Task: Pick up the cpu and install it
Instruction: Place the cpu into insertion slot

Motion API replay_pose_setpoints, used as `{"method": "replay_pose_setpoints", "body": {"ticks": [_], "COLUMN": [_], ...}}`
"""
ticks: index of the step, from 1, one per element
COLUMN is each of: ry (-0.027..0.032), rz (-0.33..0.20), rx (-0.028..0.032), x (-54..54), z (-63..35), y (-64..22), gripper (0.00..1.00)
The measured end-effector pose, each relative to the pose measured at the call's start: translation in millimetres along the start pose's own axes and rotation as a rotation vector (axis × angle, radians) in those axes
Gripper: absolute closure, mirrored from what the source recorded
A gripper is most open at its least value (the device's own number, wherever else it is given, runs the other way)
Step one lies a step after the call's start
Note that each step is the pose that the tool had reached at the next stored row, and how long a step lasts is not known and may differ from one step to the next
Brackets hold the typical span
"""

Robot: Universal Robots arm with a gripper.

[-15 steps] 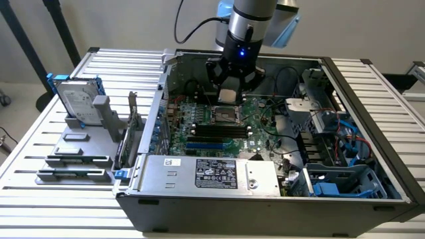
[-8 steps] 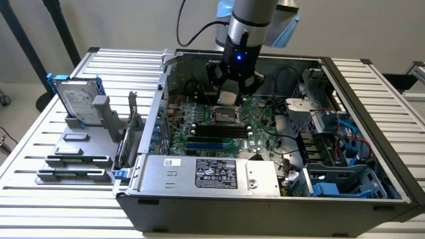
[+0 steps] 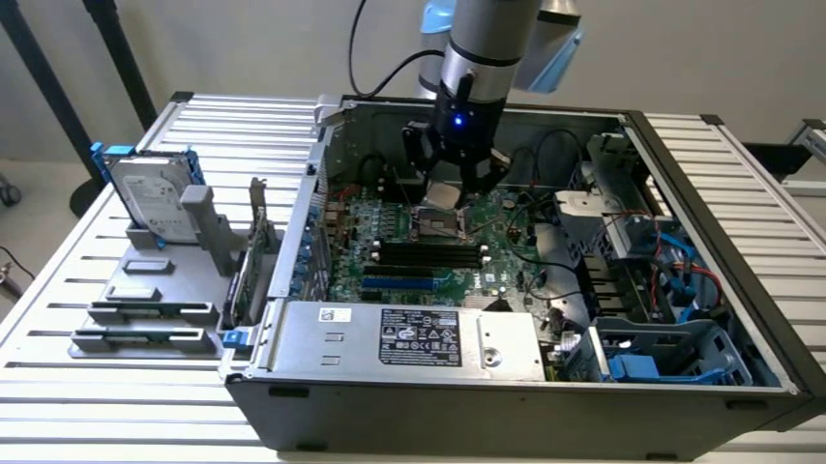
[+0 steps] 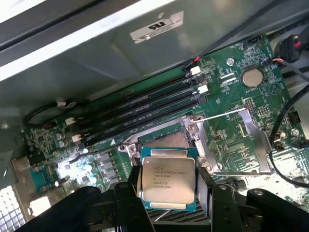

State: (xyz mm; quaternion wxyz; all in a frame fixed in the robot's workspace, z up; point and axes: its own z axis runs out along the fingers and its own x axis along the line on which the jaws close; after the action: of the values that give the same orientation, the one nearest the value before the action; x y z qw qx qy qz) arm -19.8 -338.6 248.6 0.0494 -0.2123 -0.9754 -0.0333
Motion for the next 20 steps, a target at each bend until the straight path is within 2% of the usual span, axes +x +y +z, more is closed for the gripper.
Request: {"method": "replay_pose_setpoints", "body": {"ticks": [10,20], "ry": [-0.0080,-0.0152], "rz": [0.180,0.355], "rx": [-0.0200,-0.0403], "x": [-1.6,-1.8], "z": [14.3,16.4], "y": [-0.7,-0.7], "gripper": [0.45,0.45]}}
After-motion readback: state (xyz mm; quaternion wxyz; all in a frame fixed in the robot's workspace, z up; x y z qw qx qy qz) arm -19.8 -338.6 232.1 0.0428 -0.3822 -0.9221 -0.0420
